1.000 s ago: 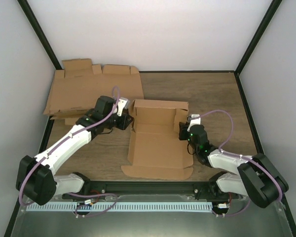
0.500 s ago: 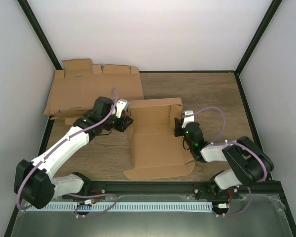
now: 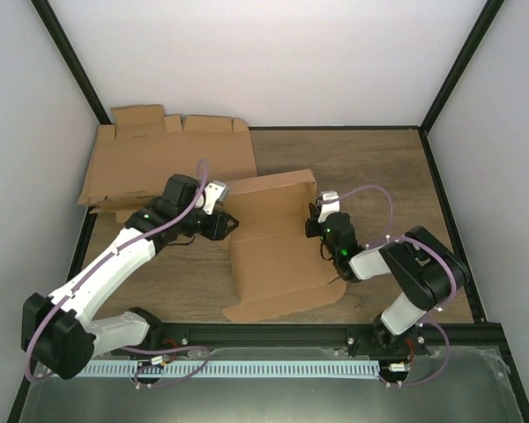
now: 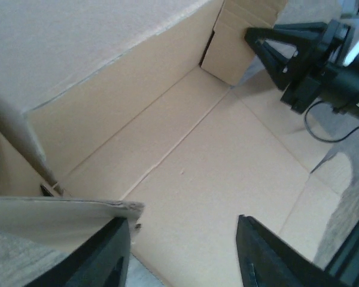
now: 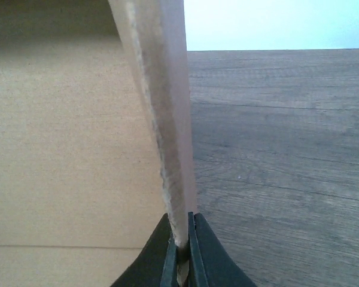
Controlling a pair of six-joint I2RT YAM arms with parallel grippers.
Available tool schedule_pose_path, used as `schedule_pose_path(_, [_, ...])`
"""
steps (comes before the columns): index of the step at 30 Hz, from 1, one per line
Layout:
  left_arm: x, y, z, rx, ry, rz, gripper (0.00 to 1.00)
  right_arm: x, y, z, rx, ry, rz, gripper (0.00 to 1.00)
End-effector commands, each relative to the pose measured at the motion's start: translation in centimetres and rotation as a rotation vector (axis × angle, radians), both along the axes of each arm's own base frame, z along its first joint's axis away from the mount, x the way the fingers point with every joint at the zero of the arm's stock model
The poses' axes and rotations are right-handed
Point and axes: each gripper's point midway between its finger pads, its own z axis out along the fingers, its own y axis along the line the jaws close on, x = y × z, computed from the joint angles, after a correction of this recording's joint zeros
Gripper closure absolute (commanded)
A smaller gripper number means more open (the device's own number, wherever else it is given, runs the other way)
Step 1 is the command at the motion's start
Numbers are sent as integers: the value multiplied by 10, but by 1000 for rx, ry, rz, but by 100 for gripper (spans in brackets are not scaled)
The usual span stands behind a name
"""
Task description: Fold the paper box
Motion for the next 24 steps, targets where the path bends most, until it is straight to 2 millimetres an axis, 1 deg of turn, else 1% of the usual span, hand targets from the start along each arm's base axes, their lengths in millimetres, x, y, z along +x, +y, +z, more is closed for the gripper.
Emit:
schedule_pose_path(1, [-3,5,47,-39,-97,17,38,5,10,11,17,-43,21,99])
schedule_pose_path(4, [4,14,90,-56,-203,76,23,3,14,8,2,-43,34,99])
schedule_pose_path(7, [17,13,131,-67,-271,100,17,1,20,6,-19,-54,55,99])
schedule_pose_path(10, [37,5,158,-57,-298,99,16,-1,25,4,-46,-63,66,99])
schedule_pose_path(12, [53,-6,166,-52,-296,79,16,-5,30,1,-60,-66,82,99])
schedule_pose_path(13, [60,-14,172,-64,-295,53,14,-6,32,2,-65,-73,92,99])
schedule_pose_path(15, [73,-34,161,-69,-246,-13,13,-10,37,2,-68,-78,111,99])
schedule_pose_path(17, [86,-54,137,-61,-165,-86,15,-14,41,2,-65,-82,131,99])
schedule_pose_path(19, [97,-69,113,-54,-91,-133,18,-17,44,4,-56,-86,149,99])
schedule_pose_path(21, [107,-80,92,-51,-38,-158,20,-20,47,3,-46,-85,162,99])
schedule_pose_path(24, [116,-93,68,-42,23,-190,21,-26,49,0,-28,-78,175,99])
